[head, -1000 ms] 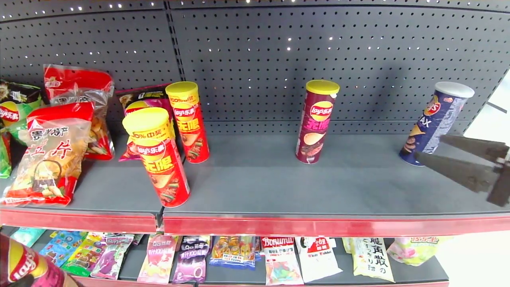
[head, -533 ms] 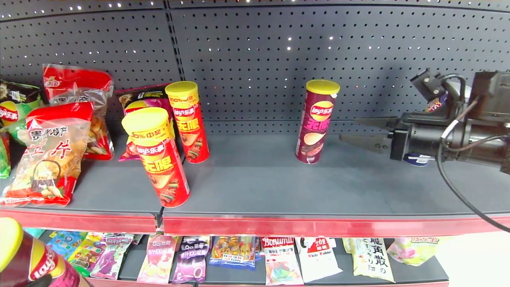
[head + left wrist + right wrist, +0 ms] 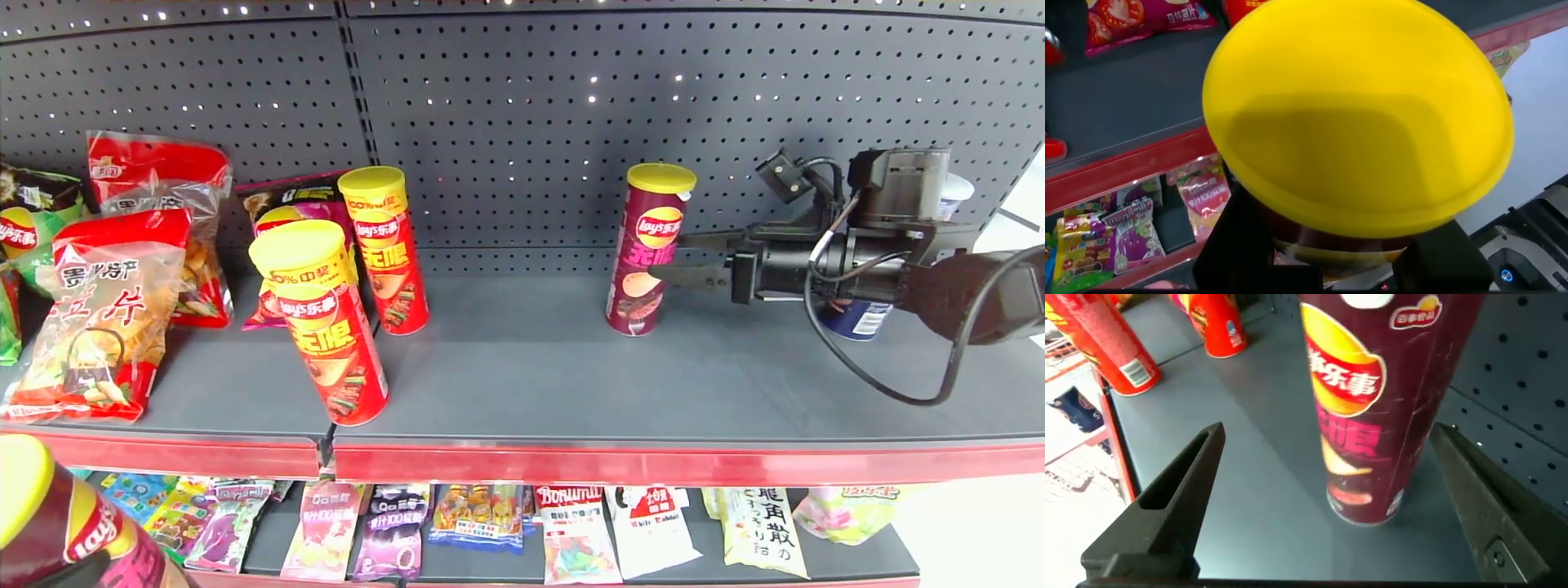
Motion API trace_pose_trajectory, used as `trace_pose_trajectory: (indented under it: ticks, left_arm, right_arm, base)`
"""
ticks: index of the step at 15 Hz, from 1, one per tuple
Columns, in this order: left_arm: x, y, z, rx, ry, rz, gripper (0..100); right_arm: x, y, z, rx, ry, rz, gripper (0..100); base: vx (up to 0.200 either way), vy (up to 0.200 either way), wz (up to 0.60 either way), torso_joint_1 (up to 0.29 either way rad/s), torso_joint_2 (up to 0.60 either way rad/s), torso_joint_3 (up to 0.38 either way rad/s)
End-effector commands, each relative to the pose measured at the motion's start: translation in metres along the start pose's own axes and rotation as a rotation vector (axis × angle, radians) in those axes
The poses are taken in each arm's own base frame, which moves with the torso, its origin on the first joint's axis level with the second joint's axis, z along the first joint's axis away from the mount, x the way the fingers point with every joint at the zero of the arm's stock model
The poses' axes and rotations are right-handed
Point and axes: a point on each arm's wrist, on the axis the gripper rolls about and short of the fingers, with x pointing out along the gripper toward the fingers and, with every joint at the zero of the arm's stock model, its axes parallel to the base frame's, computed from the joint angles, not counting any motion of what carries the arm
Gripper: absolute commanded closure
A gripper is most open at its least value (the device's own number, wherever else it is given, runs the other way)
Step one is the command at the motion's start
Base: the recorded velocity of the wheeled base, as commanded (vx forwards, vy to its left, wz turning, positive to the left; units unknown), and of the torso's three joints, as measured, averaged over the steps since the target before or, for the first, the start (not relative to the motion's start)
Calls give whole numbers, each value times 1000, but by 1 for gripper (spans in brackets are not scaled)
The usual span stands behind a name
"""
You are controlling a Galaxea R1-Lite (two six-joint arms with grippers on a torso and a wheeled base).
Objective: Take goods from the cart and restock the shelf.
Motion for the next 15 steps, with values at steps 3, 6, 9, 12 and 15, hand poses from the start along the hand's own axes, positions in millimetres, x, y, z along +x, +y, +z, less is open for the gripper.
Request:
trace_pose_trajectory:
  ticks: [3,6,9,12,15]
  left_arm:
    - [1,0,1,-1,4,1,100]
    - [1,0,1,-1,4,1,100]
    - [1,0,1,-1,4,1,100]
    - [1,0,1,-1,4,0,100]
    - [1,0,1,0,6,0,100]
  right_arm:
    - [9,-10,-6,10,10,-3,0]
    - [16,-17,-6,3,5,-5,0]
    - [27,-24,-4,-21,-11,25,0]
    - [32,-27,-9,-54,-9,64,0]
    - [40,-32,-11,-57,-15,77,0]
  base:
    - [0,0,0,0,0,0]
    - [0,0,0,0,0,0]
    - [0,0,0,0,0,0]
    - [0,0,0,0,0,0]
    - [0,0,0,0,0,0]
